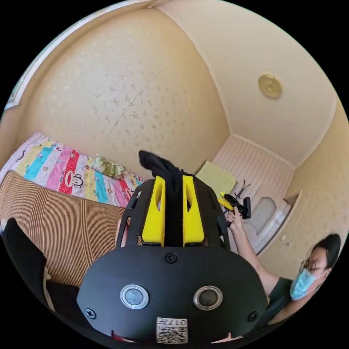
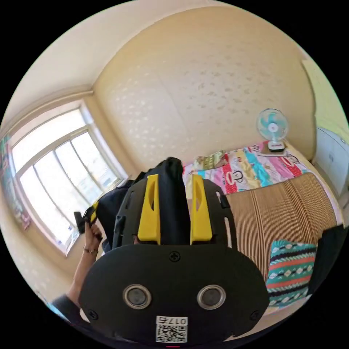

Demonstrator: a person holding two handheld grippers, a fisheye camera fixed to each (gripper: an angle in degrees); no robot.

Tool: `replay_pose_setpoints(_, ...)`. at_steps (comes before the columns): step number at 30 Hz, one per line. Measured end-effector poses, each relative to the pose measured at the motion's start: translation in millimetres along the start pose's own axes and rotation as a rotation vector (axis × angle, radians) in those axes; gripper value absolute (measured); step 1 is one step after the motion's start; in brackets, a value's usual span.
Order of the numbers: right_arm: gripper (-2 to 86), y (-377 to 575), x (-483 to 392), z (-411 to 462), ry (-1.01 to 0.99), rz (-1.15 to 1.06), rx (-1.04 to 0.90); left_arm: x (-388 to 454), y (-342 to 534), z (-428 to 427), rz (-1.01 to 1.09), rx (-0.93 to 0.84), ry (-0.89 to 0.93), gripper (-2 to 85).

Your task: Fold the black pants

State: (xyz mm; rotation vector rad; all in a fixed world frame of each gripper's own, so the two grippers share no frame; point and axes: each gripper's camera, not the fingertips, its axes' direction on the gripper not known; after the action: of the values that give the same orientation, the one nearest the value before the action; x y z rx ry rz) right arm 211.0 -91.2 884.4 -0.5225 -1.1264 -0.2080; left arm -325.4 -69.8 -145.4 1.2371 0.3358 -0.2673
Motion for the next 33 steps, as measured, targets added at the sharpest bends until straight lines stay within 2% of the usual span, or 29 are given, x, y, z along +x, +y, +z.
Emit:
replay_pose_setpoints(2,18.5,15,-7,24,0.07,-0.009,-0.016,-20,21,25,-0.105,-0.013,-0.199,15.2)
replay_pose_setpoints(3,18.3,32,-12,50,0.089,-0.074,-0.111,-27,30,33,-0.113,-0.049,-0.234,16.1)
replay_pose_setpoints(5,18.3,78,-11,91,0.109,-0.187,-0.284,-68,82,75,-0.071,-0.287,-0.225,15.7)
replay_pose_setpoints(6,18.3,119,-4,113,0.145,-0.251,-0.381,-80,100,85,-0.067,-0.353,-0.216,15.1)
replay_pose_setpoints(8,17.6,190,16,138,0.191,-0.332,-0.507,-130,184,106,-0.09,-0.576,-0.194,13.6)
replay_pose_setpoints(11,16.3,310,65,153,0.22,-0.385,-0.673,-161,283,92,-0.093,-0.722,-0.24,13.5)
replay_pose_setpoints(13,15.2,391,102,148,0.202,-0.355,-0.748,-162,330,72,-0.06,-0.752,-0.3,13.5)
replay_pose_setpoints(18,13.7,477,122,143,0.184,-0.318,-0.75,-145,396,53,0.0,-0.77,-0.351,11.8)
replay_pose_setpoints(21,13.1,480,114,166,0.185,-0.31,-0.722,-149,401,86,0.041,-0.831,-0.458,7.8)
replay_pose_setpoints(23,12.6,483,112,199,0.2,-0.32,-0.783,-168,408,133,0.036,-0.933,-0.535,7.0)
replay_pose_setpoints(24,11.7,488,114,224,0.269,-0.327,-0.824,-172,408,142,0.044,-0.936,-0.542,6.9)
replay_pose_setpoints(29,9.1,486,106,273,0.379,-0.416,-0.688,-230,381,198,-0.083,-0.798,-0.501,4.9)
replay_pose_setpoints(33,7.9,451,135,322,0.396,-0.277,-0.634,-276,354,234,-0.16,-0.736,-0.463,4.5)
